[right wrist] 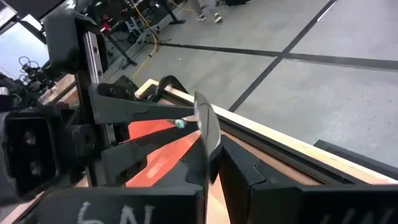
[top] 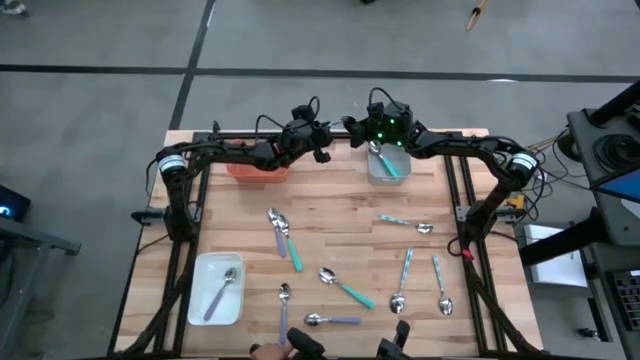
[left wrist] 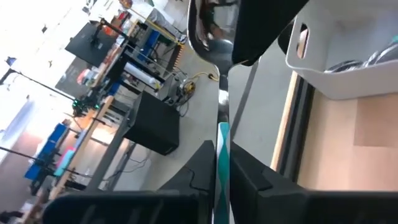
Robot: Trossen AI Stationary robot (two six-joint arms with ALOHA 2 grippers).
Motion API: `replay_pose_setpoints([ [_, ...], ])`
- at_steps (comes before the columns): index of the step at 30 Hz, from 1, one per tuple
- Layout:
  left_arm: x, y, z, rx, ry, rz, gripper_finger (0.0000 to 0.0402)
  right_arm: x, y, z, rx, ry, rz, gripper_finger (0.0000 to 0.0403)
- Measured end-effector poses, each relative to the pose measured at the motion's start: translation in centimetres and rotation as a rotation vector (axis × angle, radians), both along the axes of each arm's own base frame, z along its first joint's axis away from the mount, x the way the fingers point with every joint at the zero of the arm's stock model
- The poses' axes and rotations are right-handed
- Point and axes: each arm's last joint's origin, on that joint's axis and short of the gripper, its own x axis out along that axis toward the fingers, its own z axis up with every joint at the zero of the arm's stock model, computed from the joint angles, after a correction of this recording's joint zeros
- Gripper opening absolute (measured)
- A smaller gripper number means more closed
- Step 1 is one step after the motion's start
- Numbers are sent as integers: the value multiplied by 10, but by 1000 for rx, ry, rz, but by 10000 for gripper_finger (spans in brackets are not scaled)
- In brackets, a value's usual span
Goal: Sort silverware by color (type)
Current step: Put the blue patterned spoon into the orange bin
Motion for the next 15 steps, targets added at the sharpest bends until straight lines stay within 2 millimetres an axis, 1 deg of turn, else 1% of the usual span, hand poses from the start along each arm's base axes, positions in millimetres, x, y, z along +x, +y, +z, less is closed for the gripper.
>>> replay_pose_setpoints([
  [5, -1, 1, 0, -49, -50, 39, 6, 0, 0, -3, 2, 19, 6, 39],
  [8, -2, 0, 0, -99, -81, 25, 5, 0, 0, -2, -13, 17, 7, 57],
  [12, -4, -3, 6, -167, -114, -23, 4, 0, 0, -2, -15, 18, 7, 85],
  [15, -9, -6, 11, -209, -96, -27, 4, -1, 0, -1, -23, 23, 9, 105],
])
